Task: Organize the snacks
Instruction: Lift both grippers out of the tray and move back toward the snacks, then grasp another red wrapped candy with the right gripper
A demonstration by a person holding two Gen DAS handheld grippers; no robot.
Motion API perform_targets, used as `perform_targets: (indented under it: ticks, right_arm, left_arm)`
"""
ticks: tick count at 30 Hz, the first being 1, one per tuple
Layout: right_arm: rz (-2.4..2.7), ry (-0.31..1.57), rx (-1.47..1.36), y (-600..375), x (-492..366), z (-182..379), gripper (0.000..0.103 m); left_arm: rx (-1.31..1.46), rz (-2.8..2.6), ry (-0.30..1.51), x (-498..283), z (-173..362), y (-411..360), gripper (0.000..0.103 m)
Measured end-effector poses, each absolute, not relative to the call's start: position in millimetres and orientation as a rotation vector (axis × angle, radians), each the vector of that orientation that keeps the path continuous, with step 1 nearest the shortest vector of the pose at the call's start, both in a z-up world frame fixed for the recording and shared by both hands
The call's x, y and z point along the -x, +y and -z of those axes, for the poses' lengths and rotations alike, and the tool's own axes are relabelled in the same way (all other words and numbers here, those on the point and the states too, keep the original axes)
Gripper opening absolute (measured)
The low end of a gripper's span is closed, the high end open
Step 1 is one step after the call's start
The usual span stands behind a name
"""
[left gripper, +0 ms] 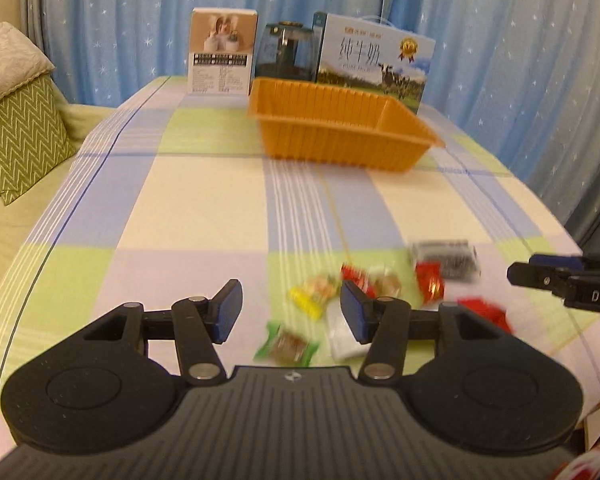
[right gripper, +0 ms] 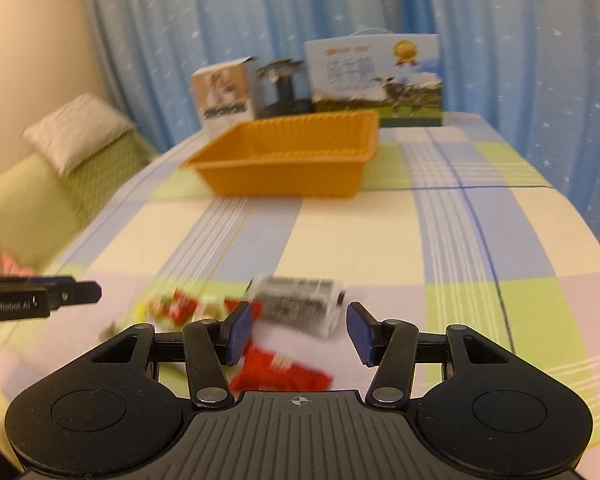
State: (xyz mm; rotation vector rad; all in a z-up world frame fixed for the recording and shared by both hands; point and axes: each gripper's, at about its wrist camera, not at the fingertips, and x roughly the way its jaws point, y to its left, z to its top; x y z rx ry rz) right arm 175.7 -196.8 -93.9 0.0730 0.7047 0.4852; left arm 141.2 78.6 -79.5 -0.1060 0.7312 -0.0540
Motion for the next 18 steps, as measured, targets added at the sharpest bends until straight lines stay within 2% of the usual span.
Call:
perform_targets:
  ticks: [9, 18]
  right_arm:
    - [-0.662, 0.746, 0.217, -178.5, -169.2, 119.4, 0.053]
    - [-0.690, 0.790, 0.306, -168.5, -198.9, 143.5, 0.053]
  left_arm:
    - [0.073, 0.064, 0.777, -123.2, 93.0, 82.6, 0.055]
    - [0.079, 0.069, 0.804, -125.8, 102.9, 83.9, 0.055]
